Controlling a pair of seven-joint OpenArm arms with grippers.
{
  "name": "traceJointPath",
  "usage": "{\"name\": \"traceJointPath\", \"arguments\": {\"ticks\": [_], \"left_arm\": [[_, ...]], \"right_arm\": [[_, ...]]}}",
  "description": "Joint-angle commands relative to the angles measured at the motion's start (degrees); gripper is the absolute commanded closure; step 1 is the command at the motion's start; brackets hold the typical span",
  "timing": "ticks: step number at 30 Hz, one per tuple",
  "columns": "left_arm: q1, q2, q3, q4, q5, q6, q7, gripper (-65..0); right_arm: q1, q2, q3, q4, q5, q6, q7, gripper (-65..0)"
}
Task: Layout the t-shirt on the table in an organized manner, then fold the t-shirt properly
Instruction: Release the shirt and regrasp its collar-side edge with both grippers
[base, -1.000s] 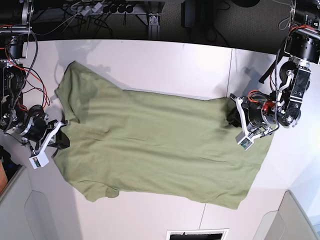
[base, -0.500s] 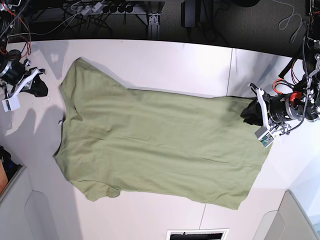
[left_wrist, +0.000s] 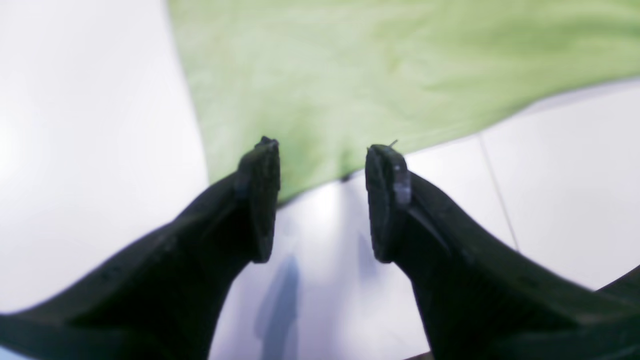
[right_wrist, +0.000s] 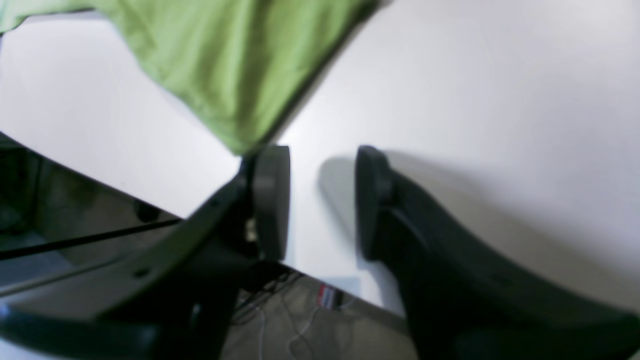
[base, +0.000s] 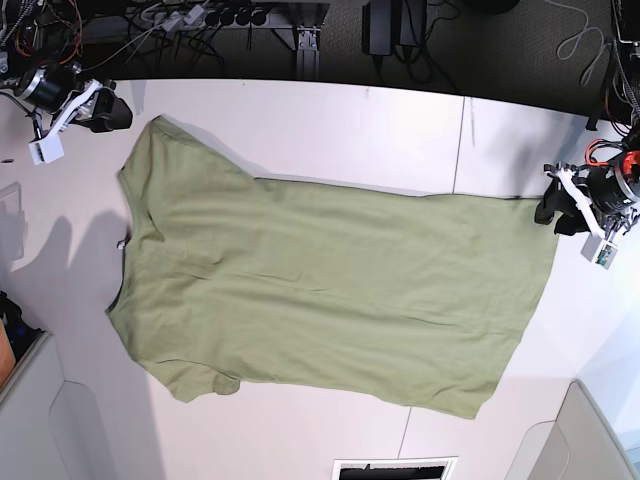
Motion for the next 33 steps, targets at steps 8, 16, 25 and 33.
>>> {"name": "traceJointPath", "arguments": {"ticks": [8, 16, 25, 33], "left_arm": [[-1.1, -0.5, -3.0, -11.8, -0.4, 0.2, -2.1, -40.3], [-5.7, -0.5, -3.0, -20.6, -0.1, 0.2, -5.6, -40.6], [-14.8, 0.0, -2.2, -33.5, 2.7, -0.1, -9.0, -40.6], [-15.1, 0.0, 3.9, -33.7, 2.4, -3.9, -6.4, -40.6]], "right_arm": [[0.4, -3.1, -1.5, 1.0, 1.3, 1.1, 0.6, -22.6], [2.2, -6.3, -1.7, 1.0, 1.1, 1.0, 0.7, -22.6], [2.3, -8.7, -1.7, 1.0, 1.0, 1.0, 0.9, -22.6], [4.2, -12.3, -1.7, 1.0, -1.8, 0.9, 2.2, -22.5]]}}
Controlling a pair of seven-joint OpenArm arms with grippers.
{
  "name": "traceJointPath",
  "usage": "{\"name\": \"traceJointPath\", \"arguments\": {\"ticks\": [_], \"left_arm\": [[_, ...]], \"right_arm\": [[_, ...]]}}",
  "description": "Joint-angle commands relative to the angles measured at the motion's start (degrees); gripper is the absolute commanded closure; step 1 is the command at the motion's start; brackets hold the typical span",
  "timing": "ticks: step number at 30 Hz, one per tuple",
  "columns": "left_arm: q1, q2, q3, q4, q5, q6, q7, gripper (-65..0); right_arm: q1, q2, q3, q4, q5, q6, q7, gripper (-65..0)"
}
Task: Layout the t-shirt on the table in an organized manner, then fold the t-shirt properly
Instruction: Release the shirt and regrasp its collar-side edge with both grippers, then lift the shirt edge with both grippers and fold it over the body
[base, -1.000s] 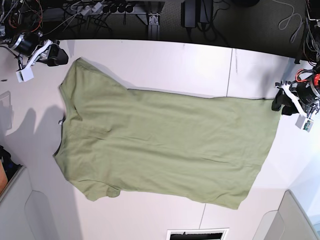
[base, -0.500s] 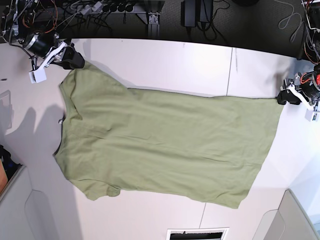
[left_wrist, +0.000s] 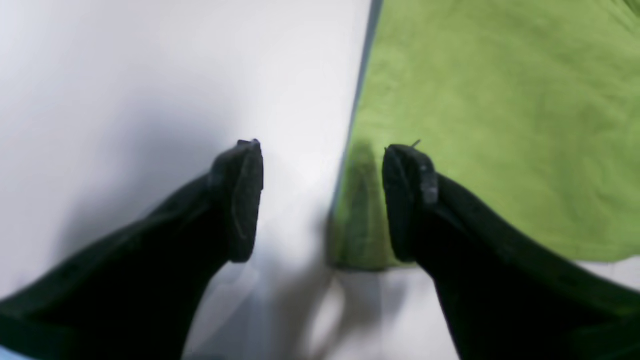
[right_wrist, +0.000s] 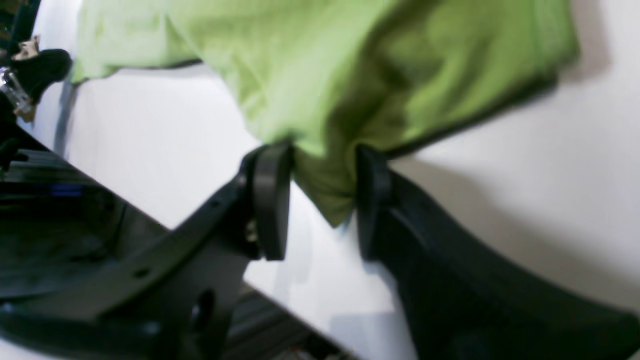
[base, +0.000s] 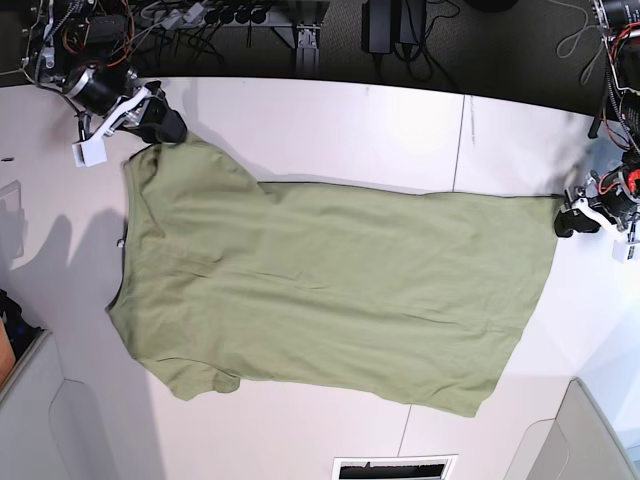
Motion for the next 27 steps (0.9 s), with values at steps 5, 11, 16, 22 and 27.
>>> {"name": "traceJointPath", "arguments": {"ticks": [5, 11, 16, 22, 27], "left_arm": [[0.0, -0.8, 4.5, 0.4, 0.4, -1.0, 2.3, -40.6], [0.0, -0.8, 8.1, 0.4, 2.3, -1.0, 2.2, -15.2], [-0.1, -0.8, 8.5, 0.4, 2.8, -1.0, 2.2, 0.0], [2.7, -3.0, 8.4, 4.6, -1.1, -3.7, 4.3, 0.0], [10.3, -6.0, 8.4, 14.9, -5.9, -4.7, 6.5, 0.0]], "right_arm": [[1.4, 0.0, 0.2, 0.7, -0.4, 0.2, 1.3, -22.5], [2.5, -0.1, 0.2, 0.7, -0.5, 0.2, 1.9, -2.3], [2.7, -0.2, 0.2, 0.7, -1.1, 0.2, 2.1, 0.0], [2.4, 0.6, 0.7, 1.0, -0.1, 0.2, -0.2, 0.0], [-0.3, 3.0, 2.0, 2.9, 2.1, 0.2, -0.7, 0.0]]}}
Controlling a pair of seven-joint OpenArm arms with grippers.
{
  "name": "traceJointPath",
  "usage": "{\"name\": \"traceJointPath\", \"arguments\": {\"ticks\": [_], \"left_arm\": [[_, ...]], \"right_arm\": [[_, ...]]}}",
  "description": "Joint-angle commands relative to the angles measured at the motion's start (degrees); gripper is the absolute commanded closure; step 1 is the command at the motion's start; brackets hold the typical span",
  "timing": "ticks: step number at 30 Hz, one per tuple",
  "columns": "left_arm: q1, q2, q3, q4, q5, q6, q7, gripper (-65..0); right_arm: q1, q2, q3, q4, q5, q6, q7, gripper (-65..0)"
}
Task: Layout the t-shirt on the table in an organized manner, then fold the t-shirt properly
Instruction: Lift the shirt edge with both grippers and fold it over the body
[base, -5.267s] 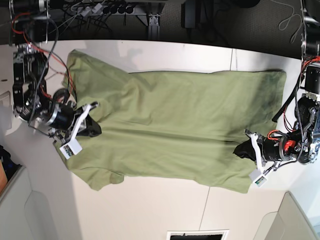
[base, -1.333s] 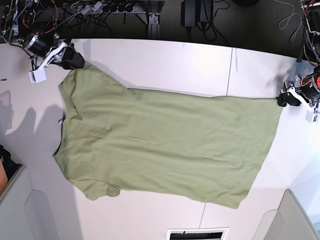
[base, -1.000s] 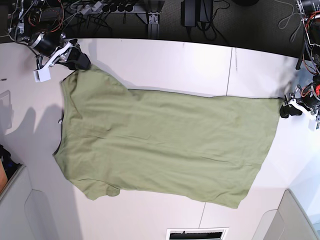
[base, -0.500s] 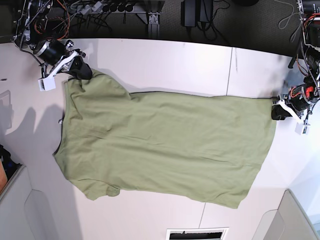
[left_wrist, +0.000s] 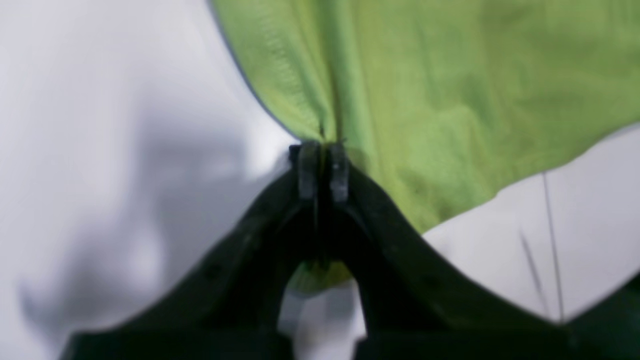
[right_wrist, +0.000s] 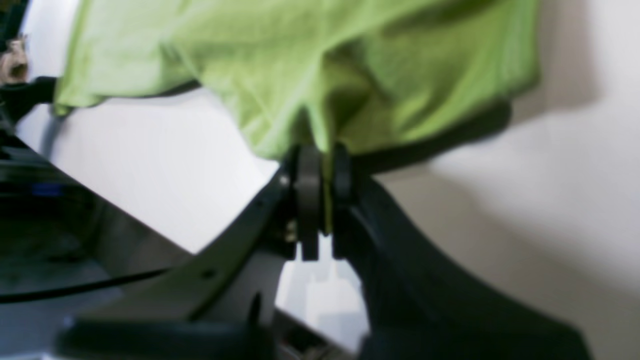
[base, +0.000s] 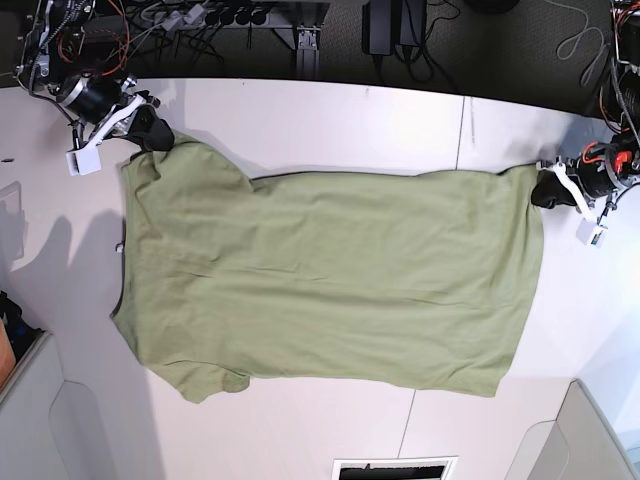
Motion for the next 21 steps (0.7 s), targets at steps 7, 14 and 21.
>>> {"name": "traceJointPath", "arguments": {"ticks": [7, 14, 21], "left_arm": [[5.3, -1.8, -6.8, 8.7, -3.0, -0.6, 1.3, 0.0], [2.9, -1.5, -10.7, 10.4, -3.7, -0.6, 0.8, 0.0], [-2.9, 0.5, -10.6, 6.8, 3.3, -0.6, -6.1, 0.0]], "right_arm": [[-2.9, 3.2, 2.4, 9.0, 1.8, 0.4, 0.7, 0.0], [2.3, 3.2, 3.1, 9.9, -0.6, 0.5, 2.5, 0.0], [12.8, 3.2, 3.1, 4.3, -4.4, 0.5, 3.5, 0.0]]}}
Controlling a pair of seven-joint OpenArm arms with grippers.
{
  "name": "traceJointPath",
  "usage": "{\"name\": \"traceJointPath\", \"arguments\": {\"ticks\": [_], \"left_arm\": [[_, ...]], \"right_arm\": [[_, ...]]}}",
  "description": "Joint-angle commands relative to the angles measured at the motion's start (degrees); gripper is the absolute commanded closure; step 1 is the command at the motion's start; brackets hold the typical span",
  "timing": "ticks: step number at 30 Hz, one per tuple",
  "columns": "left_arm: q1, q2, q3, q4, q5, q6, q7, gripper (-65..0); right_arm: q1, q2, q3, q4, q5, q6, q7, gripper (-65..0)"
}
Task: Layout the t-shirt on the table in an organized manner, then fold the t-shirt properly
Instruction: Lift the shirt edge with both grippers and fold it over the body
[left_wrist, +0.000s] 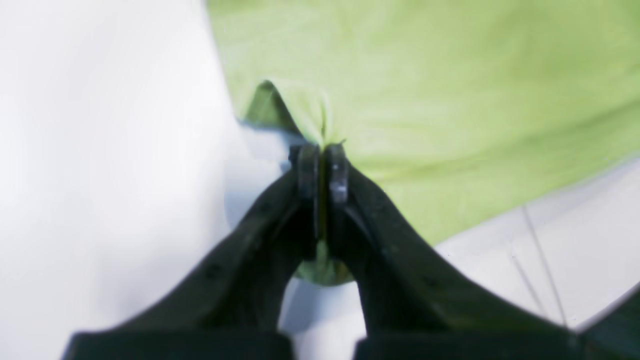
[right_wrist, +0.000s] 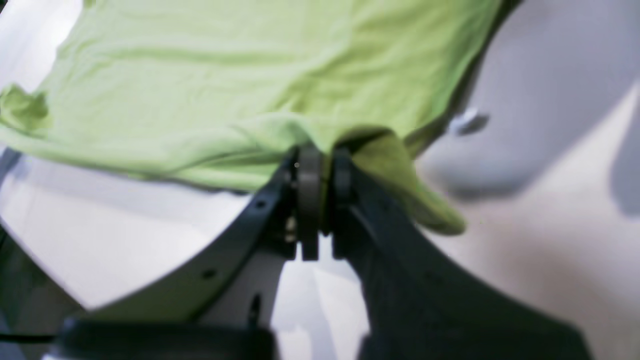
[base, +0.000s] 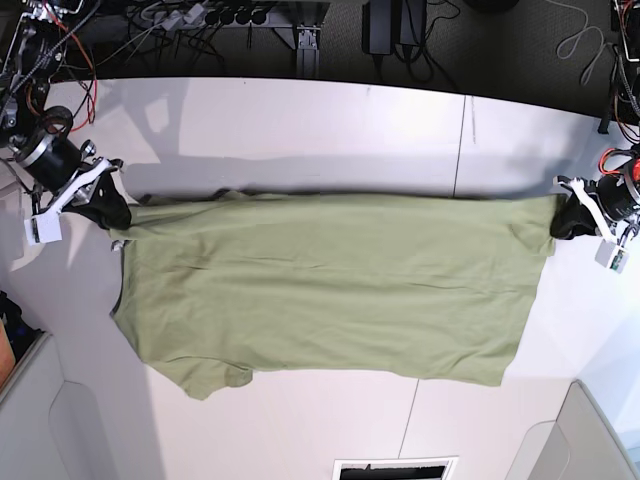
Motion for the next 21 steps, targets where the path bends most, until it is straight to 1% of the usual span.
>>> {"name": "traceJointPath", "arguments": {"ticks": [1, 3, 6, 9, 12, 14, 16, 17, 18, 19, 20, 21], "left_arm": [[-2.5, -0.8, -0.6, -0.8, -0.7, -0.2, -1.5, 0.0], [-5.8, 0.1, -0.3, -4.2, -0.7, -0.2, -1.7, 0.0], [-10.9, 1.2, 1.9, -9.9, -0.4, -0.2, -2.9, 0.0], [-16.2, 2.6, 5.8, -15.3, 2.6, -0.2, -4.9, 0.0], [-20.4, 3.7, 9.9, -19.9, 6.8, -0.2, -8.5, 0.0], [-22.1, 4.4, 11.8, -21.9, 9.0, -0.2, -9.6, 0.0], [-22.6, 4.6, 12.9, -22.4, 9.2, -0.2, -9.6, 0.0], [-22.5, 4.6, 12.9, -22.4, 9.2, -0.2, -9.6, 0.0], [-22.5, 4.6, 12.9, -22.4, 9.2, -0.2, -9.6, -1.6], [-22.5, 4.6, 12.9, -22.4, 9.2, -0.2, -9.6, -8.1], [-22.6, 4.6, 12.9, -22.4, 9.1, -0.2, -9.6, -15.1], [-22.6, 4.6, 12.9, -22.3, 9.1, 0.0, -9.5, -21.7]], "right_arm": [[2.2, 0.8, 0.4, -0.4, 0.7, 0.3, 1.4, 0.0], [5.1, 0.8, 0.2, -3.5, 0.6, 0.3, 1.5, 0.0], [9.0, 0.8, -0.9, -7.9, 0.6, 0.3, 1.7, 0.0], [12.4, 0.8, -2.8, -11.5, -0.8, 0.3, 2.3, 0.0], [14.2, 0.8, -5.0, -13.8, -3.0, 0.3, 2.3, 0.0], [14.1, 0.7, -6.4, -14.1, -4.2, 0.3, 2.1, 0.0], [13.9, 0.4, -7.3, -14.1, -5.6, 0.1, 0.3, 0.0], [13.9, 0.2, -7.3, -14.1, -5.8, 0.1, -0.7, -3.9], [13.9, -0.1, -7.3, -14.1, -5.7, 0.1, -1.2, -11.3], [13.8, -0.2, -7.2, -14.1, -5.8, 0.1, -1.2, -17.7], [13.6, -0.3, -7.2, -14.1, -5.7, 0.1, -1.2, -21.6], [13.4, -0.3, -7.1, -13.9, -5.7, -0.2, -1.2, -23.4]]}}
